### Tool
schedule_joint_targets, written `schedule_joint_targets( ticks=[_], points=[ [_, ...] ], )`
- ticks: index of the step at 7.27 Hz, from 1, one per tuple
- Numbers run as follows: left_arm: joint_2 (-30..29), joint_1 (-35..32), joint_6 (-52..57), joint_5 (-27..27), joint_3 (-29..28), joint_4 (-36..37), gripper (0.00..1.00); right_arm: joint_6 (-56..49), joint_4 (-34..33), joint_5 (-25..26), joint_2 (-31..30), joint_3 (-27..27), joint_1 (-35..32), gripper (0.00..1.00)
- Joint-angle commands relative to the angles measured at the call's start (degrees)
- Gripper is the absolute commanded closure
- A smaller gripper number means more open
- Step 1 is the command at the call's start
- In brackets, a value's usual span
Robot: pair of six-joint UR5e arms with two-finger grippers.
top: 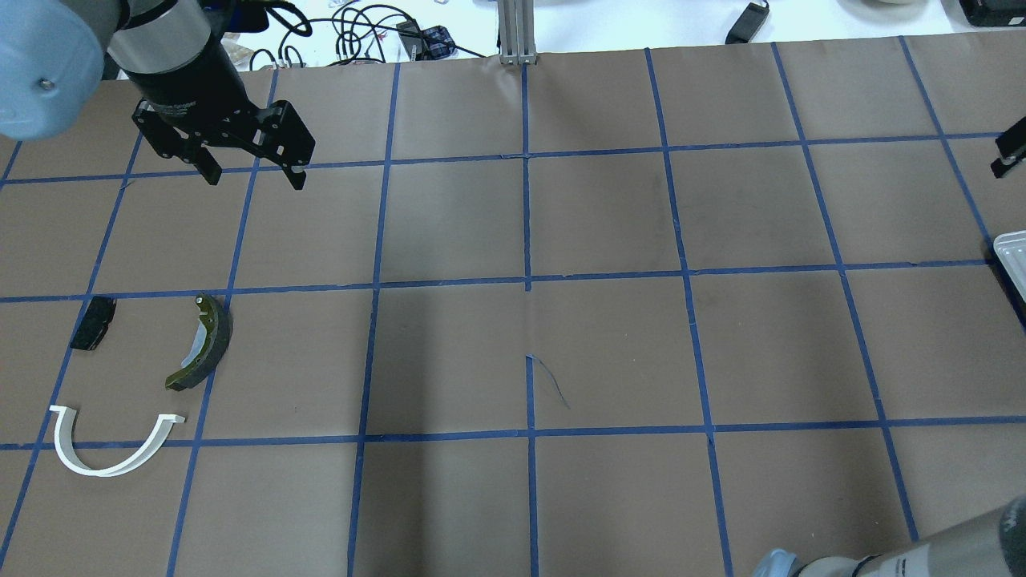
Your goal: Place bearing gear from tray to pile
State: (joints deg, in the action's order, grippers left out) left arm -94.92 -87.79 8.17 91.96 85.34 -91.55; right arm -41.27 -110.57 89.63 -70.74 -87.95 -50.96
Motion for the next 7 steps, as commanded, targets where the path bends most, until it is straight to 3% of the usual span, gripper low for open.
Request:
schedule_joint_targets(
  ticks=[1,5,7],
  points=[
    [0.0,-0.01,0.0,-0.02,0.0,-0.03,0.0,-9.59,-7.36,0.19,6.73,-0.03,7.25,0.0],
    [0.0,-0.01,0.0,-0.03,0.0,-0.03,0.0,-24.96,-12.2,0.2,14.74,-0.03,13.24,0.0],
    [-0.09,-0.01,0.0,-0.03,0.0,0.06,0.0,-26.75,-12.3,0.28,15.9,-0.03,13.6,0.0]
  ],
)
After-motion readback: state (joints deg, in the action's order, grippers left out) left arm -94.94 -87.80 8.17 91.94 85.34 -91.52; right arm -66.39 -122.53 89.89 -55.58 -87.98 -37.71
